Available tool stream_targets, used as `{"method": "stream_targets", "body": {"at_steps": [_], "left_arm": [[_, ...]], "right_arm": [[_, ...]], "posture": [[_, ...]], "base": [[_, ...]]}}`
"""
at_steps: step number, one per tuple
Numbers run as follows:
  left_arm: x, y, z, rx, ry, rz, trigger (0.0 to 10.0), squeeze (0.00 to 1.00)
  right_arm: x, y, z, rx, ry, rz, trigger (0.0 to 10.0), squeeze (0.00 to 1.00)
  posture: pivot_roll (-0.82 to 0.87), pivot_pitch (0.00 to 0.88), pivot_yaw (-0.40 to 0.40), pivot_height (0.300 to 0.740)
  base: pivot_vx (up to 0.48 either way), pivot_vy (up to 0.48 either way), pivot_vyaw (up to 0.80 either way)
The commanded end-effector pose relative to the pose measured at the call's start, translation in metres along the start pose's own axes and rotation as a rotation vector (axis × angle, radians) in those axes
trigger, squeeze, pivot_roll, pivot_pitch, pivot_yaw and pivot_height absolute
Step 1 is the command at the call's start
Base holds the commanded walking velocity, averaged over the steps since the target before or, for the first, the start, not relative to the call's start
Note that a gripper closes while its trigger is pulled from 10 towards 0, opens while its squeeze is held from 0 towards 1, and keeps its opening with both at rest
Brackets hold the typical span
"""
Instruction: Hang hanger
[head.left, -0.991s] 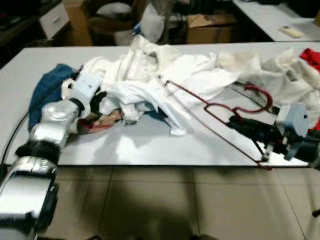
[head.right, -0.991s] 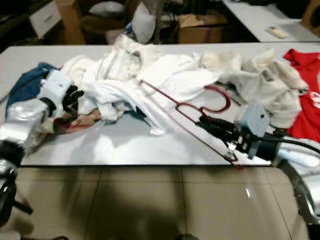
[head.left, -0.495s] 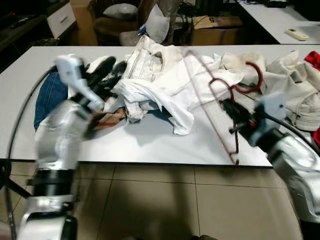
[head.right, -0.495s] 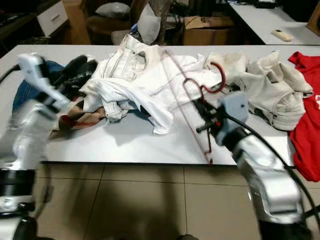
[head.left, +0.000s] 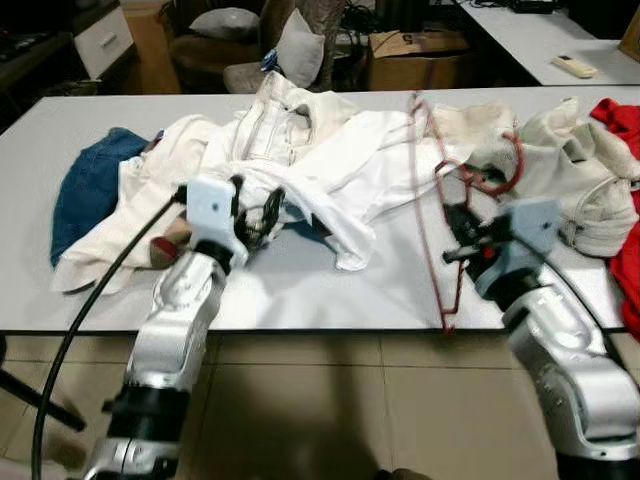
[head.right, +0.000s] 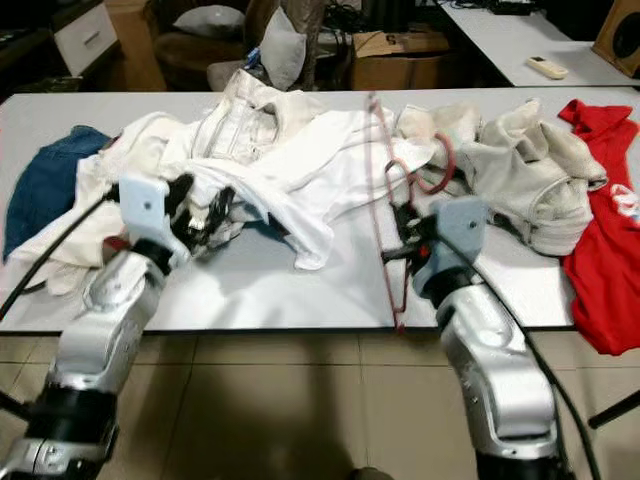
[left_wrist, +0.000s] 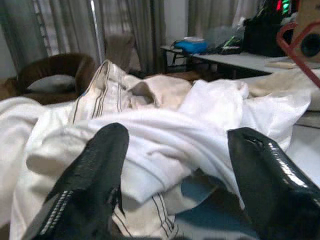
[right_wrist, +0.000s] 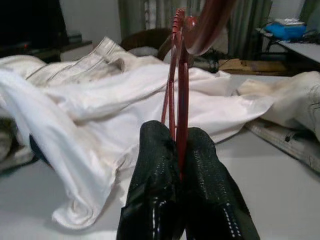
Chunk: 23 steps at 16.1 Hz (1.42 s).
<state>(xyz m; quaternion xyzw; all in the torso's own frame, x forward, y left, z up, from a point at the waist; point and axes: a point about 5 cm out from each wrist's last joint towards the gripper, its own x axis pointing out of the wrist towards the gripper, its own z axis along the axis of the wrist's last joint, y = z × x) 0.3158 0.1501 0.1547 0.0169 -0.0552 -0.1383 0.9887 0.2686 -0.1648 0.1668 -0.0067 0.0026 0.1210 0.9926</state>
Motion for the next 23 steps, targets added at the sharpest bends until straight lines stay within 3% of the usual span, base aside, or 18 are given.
{"method": "stream_targets", "body": {"at_steps": [1,3,7,11,13,14,15,17,20,23], "left_arm": [[-0.004,-0.002,-0.003,0.006,0.007,0.013,10.0,0.81],[-0.008,-0.004,-0.007,0.02,0.024,0.003,10.0,0.81],[-0.008,-0.009,-0.009,0.022,0.03,-0.007,10.0,0.81],[-0.006,-0.012,-0.008,0.017,0.026,-0.019,10.0,0.8],[-0.006,-0.012,-0.009,0.009,0.026,-0.015,10.0,0.8],[-0.007,-0.012,-0.01,0.006,0.032,-0.01,10.0,0.68],[-0.009,-0.012,-0.011,0.008,0.026,-0.015,10.0,0.65],[-0.009,-0.01,-0.015,-0.018,0.051,-0.012,10.0,0.65],[-0.009,-0.007,-0.015,-0.05,0.05,-0.008,10.0,0.65],[-0.008,-0.005,-0.016,-0.066,0.058,0.008,10.0,0.66]], "right_arm": [[-0.001,-0.003,-0.003,-0.044,-0.002,-0.011,10.0,0.0],[-0.002,-0.003,-0.004,-0.02,-0.004,-0.004,10.0,0.0],[-0.001,-0.002,0.001,-0.092,-0.096,-0.074,10.0,0.0],[-0.001,0.007,-0.004,-0.043,-0.063,-0.009,10.0,0.0],[0.0,0.005,-0.006,-0.032,-0.057,-0.032,10.0,0.0],[0.0,0.004,-0.007,-0.016,-0.052,-0.046,10.0,0.0],[0.0,0.003,-0.008,-0.014,-0.041,-0.044,10.0,0.0],[0.0,0.004,-0.011,0.03,-0.023,-0.036,10.0,0.0],[-0.001,0.005,-0.014,0.03,-0.013,-0.038,10.0,0.0],[-0.001,0.003,-0.016,0.029,0.004,-0.042,10.0,0.0]], "posture": [[-0.16,0.002,0.05,0.74],[-0.16,0.006,0.044,0.74],[-0.16,0.008,0.05,0.74],[-0.17,0.006,0.054,0.74],[-0.17,0.007,0.053,0.74],[-0.17,0.007,0.052,0.74],[-0.17,0.007,0.052,0.74],[-0.17,0.009,0.052,0.74],[-0.17,0.011,0.057,0.74],[-0.17,0.013,0.058,0.74]], "base": [[0.0,-0.428,0.0],[0.0,-0.426,0.0],[0.0,-0.425,0.0],[0.0,-0.384,0.0],[0.0,0.0,0.0],[0.0,0.0,0.0],[0.0,0.0,0.0],[0.0,0.0,-0.4],[0.0,0.0,-0.8],[0.291,0.0,0.0]]}}
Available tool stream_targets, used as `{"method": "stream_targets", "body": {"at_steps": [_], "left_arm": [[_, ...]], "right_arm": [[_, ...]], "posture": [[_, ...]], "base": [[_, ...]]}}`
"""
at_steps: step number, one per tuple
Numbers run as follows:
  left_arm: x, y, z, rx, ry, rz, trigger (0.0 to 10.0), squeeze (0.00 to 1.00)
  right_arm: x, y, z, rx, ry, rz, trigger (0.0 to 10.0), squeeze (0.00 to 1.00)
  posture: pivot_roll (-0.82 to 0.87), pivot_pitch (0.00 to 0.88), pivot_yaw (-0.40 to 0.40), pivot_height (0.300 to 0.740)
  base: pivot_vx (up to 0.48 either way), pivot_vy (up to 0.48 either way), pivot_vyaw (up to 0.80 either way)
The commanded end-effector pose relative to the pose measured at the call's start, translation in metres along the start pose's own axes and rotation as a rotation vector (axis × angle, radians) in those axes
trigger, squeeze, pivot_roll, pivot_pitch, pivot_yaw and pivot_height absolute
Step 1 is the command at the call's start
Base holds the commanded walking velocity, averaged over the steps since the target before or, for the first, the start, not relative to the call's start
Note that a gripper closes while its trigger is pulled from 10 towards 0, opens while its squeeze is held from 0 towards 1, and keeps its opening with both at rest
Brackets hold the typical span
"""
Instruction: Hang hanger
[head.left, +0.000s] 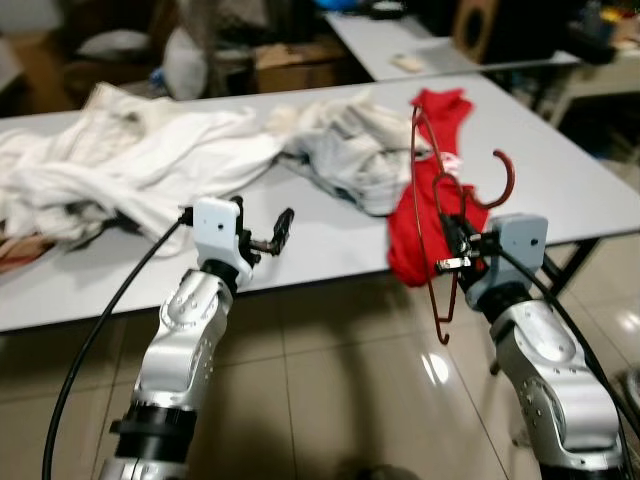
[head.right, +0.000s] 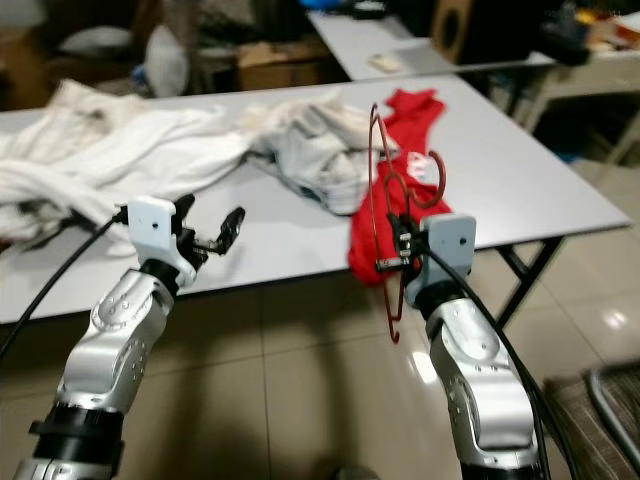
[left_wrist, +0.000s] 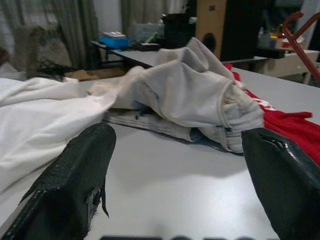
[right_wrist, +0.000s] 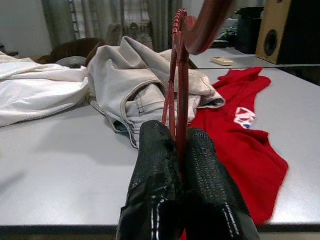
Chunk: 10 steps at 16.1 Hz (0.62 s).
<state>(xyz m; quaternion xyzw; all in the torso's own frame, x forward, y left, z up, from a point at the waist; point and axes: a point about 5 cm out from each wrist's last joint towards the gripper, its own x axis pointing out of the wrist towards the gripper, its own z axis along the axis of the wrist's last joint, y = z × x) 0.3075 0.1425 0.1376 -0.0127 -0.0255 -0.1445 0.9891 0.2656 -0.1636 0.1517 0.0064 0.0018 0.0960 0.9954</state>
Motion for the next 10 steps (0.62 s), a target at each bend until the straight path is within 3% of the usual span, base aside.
{"method": "stream_targets", "body": {"at_steps": [1,5,10], "left_arm": [[-0.0003,0.0061,-0.0001,0.004,0.01,0.017,10.0,0.66],[0.0015,0.005,-0.0008,0.0,0.018,0.004,10.0,0.67],[0.0031,0.0031,-0.0023,0.001,0.027,-0.017,10.0,0.67]], "right_arm": [[0.0013,0.0008,-0.0024,-0.006,0.021,0.012,10.0,0.0],[0.0006,0.0037,-0.0066,-0.009,0.046,0.032,10.0,0.0],[0.0009,0.0021,-0.0066,-0.003,0.051,0.031,10.0,0.0]], "posture": [[-0.17,0.012,0.057,0.74],[-0.17,0.007,0.059,0.74],[-0.17,0.008,0.064,0.74]], "base": [[0.315,0.0,0.0],[0.32,0.0,0.0],[0.368,0.0,-0.79]]}}
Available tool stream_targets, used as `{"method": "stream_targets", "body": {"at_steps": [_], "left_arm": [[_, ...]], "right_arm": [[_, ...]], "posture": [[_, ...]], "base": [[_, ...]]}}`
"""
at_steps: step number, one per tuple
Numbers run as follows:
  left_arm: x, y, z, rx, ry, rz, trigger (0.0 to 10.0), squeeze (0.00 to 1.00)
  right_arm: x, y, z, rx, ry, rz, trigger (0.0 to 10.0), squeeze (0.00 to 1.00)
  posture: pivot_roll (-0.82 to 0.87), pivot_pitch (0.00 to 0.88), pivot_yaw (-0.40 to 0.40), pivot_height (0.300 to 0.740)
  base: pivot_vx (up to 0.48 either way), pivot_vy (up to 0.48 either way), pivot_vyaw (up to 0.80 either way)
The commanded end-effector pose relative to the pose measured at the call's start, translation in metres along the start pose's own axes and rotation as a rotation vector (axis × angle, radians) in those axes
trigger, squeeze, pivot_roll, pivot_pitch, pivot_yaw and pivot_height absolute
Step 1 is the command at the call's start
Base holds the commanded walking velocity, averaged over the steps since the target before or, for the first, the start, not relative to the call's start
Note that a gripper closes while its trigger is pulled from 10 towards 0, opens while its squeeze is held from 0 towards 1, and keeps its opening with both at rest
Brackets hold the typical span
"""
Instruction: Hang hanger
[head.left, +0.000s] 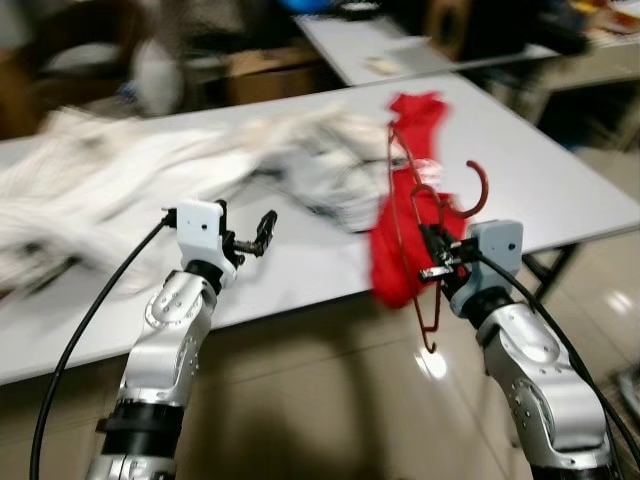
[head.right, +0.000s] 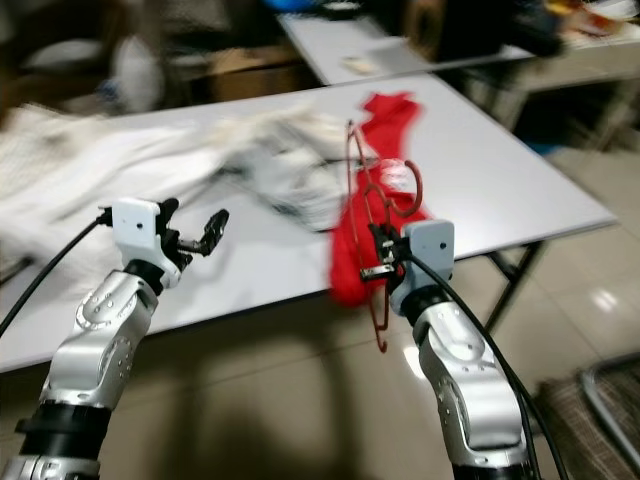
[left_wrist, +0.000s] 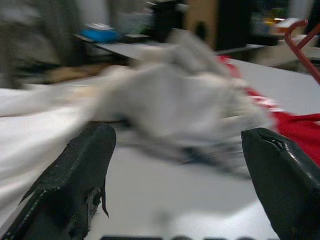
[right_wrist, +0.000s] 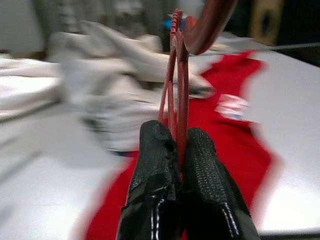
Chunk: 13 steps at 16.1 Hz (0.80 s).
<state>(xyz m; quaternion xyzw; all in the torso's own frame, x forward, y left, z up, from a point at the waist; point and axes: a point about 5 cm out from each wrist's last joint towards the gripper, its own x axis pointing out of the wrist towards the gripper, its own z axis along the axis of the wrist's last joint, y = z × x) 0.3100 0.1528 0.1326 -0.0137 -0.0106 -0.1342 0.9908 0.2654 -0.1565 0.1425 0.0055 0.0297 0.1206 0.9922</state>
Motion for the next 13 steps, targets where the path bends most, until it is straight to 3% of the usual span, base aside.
{"method": "stream_targets", "body": {"at_steps": [1,8,10,11,13], "left_arm": [[0.004,-0.008,0.002,0.009,-0.001,-0.04,10.0,0.67],[0.006,-0.006,-0.003,0.025,0.016,-0.026,10.0,0.67],[0.004,-0.006,-0.002,0.014,-0.007,-0.019,10.0,0.66],[0.001,-0.001,-0.008,0.057,0.032,-0.009,10.0,0.66],[-0.003,0.012,-0.009,0.005,0.048,0.037,10.0,0.65]], "right_arm": [[0.0,-0.005,0.003,-0.008,-0.006,-0.019,10.0,0.0],[-0.001,-0.008,0.003,-0.036,-0.012,-0.026,10.0,0.0],[-0.001,-0.008,0.004,-0.038,-0.013,-0.023,10.0,0.0],[-0.002,-0.008,0.003,-0.037,-0.014,-0.019,10.0,0.0],[-0.002,-0.008,0.003,-0.036,-0.014,-0.019,10.0,0.0]], "posture": [[-0.17,0.008,0.064,0.74],[-0.19,0.002,0.067,0.74],[-0.19,0.001,0.064,0.74],[-0.19,0.0,0.063,0.74],[-0.19,0.0,0.069,0.74]], "base": [[0.382,0.0,-0.79],[0.38,0.0,0.0],[0.0,0.0,0.0],[0.0,0.0,0.0],[0.0,0.0,0.0]]}}
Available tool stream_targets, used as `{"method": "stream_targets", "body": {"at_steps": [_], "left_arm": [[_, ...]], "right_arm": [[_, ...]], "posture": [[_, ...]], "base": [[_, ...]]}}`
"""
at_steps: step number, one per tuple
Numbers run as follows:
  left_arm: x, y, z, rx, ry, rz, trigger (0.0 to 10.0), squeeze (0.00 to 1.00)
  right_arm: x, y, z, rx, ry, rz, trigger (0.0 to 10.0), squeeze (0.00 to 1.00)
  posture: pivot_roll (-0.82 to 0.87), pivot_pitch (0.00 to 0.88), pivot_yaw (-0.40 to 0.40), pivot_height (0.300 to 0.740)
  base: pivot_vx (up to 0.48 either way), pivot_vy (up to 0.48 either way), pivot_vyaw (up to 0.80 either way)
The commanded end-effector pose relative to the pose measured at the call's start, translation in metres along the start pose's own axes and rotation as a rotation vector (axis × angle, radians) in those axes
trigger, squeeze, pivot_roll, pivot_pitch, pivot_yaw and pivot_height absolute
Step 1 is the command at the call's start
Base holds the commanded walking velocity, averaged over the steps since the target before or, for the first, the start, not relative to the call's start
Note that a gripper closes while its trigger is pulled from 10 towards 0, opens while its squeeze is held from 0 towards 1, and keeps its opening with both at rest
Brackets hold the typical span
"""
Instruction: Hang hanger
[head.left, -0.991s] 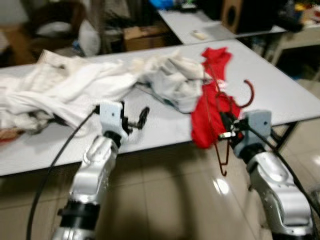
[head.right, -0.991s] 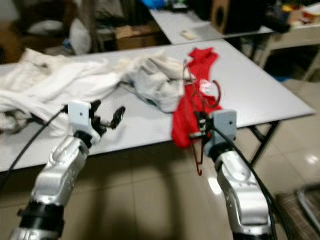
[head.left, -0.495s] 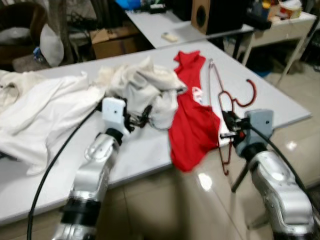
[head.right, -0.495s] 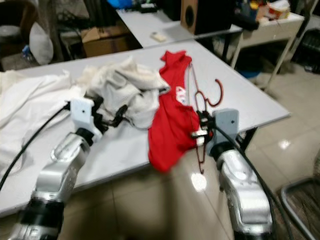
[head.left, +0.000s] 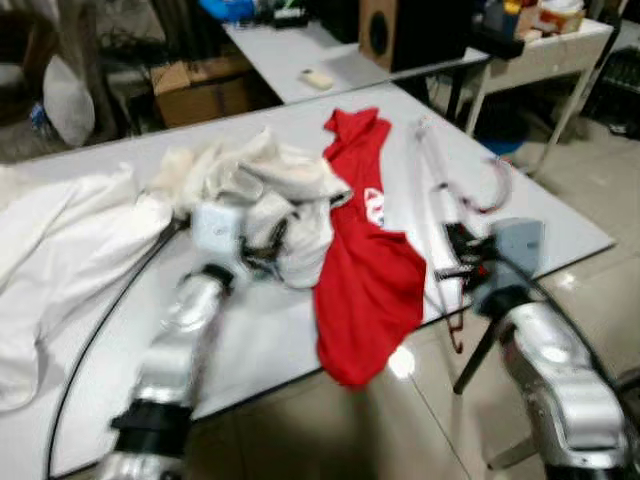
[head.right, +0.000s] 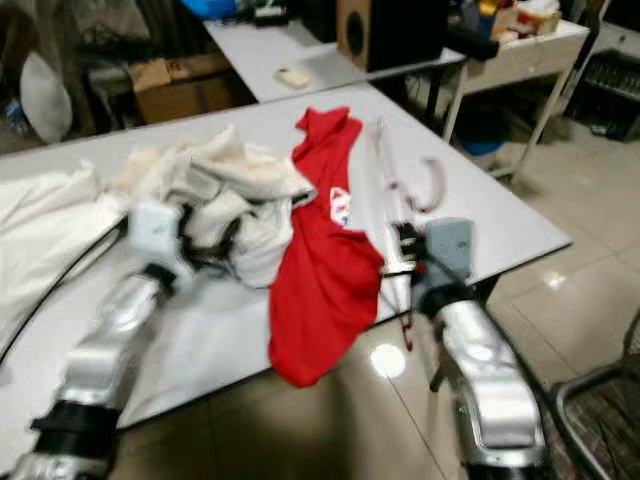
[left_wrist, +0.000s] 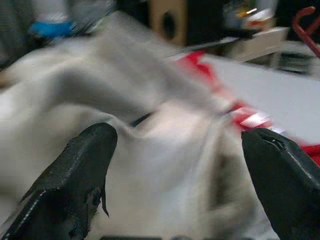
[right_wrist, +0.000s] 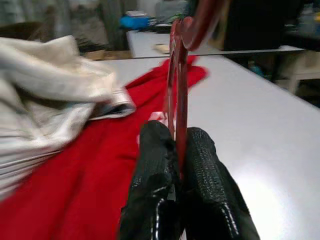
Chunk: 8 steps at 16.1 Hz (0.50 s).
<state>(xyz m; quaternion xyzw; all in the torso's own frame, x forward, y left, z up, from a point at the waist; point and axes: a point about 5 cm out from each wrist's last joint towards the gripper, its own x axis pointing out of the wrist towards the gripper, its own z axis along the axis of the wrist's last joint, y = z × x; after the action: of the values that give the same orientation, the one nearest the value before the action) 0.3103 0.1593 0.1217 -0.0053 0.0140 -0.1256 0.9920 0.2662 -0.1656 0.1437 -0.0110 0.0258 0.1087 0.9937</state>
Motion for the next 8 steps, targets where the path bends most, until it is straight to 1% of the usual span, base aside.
{"method": "stream_targets", "body": {"at_steps": [1,2,3,4,5,6,7,8], "left_arm": [[-0.001,0.01,0.0,-0.014,0.021,0.029,10.0,0.3],[0.0,0.013,-0.001,-0.016,0.037,0.045,10.0,0.13],[0.001,0.015,-0.003,-0.022,0.053,0.058,10.0,0.04],[0.001,0.017,-0.006,-0.021,0.078,0.072,10.0,0.0],[0.003,0.016,-0.012,-0.038,0.118,0.07,10.0,0.0],[0.004,0.014,-0.013,-0.061,0.124,0.055,10.0,0.0],[0.005,0.012,-0.014,-0.091,0.122,0.04,8.3,0.0],[0.007,0.01,-0.014,-0.134,0.108,0.026,1.1,0.0]], "right_arm": [[0.0,0.002,0.001,-0.002,-0.011,0.005,10.0,0.0],[0.0,0.002,0.001,-0.002,-0.011,0.003,10.0,0.0],[0.0,0.002,0.001,-0.002,-0.011,0.002,10.0,0.0],[0.0,0.002,0.001,-0.001,-0.012,-0.002,10.0,0.0],[-0.001,0.002,0.0,0.0,-0.013,-0.006,10.0,0.0],[-0.001,0.002,0.0,0.0,-0.012,-0.007,10.0,0.0],[-0.001,0.002,0.0,0.0,-0.012,-0.007,10.0,0.0],[0.0,0.002,-0.001,-0.001,-0.011,-0.009,10.0,0.0]], "posture": [[-0.19,0.0,0.071,0.74],[-0.19,0.0,0.079,0.74],[-0.19,0.0,0.079,0.74],[-0.19,0.0,0.083,0.74],[-0.19,0.0,0.086,0.74],[-0.19,0.0,0.086,0.74],[-0.19,0.0,0.085,0.74],[-0.19,0.0,0.084,0.74]], "base": [[0.0,0.0,0.0],[0.0,0.0,0.0],[0.0,0.0,0.0],[0.0,0.0,0.0],[0.0,0.0,0.0],[0.0,0.0,0.0],[0.0,0.0,0.0],[0.0,0.0,0.0]]}}
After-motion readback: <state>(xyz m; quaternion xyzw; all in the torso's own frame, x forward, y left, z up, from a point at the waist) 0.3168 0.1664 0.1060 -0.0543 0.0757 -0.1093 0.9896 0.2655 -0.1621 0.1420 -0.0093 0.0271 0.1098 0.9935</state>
